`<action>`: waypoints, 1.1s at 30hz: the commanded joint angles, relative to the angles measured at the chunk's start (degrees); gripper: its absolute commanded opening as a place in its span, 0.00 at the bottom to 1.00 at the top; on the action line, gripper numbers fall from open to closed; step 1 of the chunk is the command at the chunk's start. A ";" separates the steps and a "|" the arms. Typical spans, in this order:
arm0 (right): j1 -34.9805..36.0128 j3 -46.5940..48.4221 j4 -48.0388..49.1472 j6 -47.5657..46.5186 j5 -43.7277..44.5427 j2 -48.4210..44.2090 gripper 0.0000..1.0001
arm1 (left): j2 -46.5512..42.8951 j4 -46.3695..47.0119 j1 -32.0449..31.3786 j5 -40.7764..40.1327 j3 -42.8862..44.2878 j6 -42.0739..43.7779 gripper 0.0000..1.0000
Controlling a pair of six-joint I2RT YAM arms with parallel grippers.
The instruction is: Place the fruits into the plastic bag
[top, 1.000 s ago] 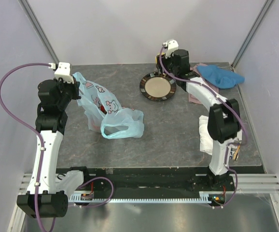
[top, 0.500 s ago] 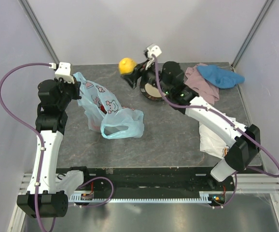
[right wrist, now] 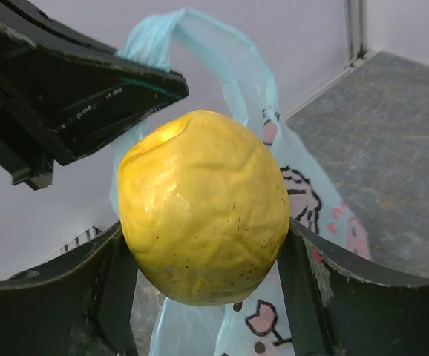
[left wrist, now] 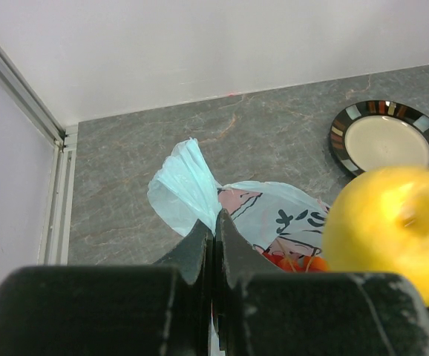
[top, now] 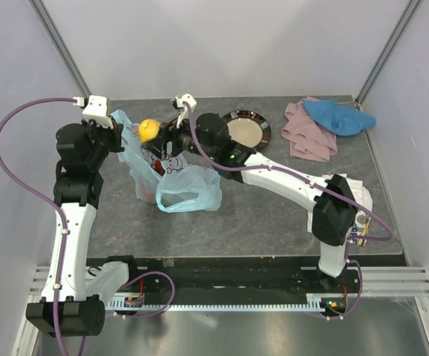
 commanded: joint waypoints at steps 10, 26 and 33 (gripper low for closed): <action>3.54 19.38 -15.03 3.03 9.00 11.56 0.43 | -0.84 2.21 -0.26 1.54 0.15 -1.02 0.02; 6.44 25.54 -32.99 -2.51 20.17 16.66 0.50 | -0.84 2.12 -0.17 1.98 0.24 -1.37 0.02; 6.53 15.72 -35.19 -2.78 24.82 12.63 0.54 | -1.02 2.12 -0.17 1.98 0.33 -1.28 0.02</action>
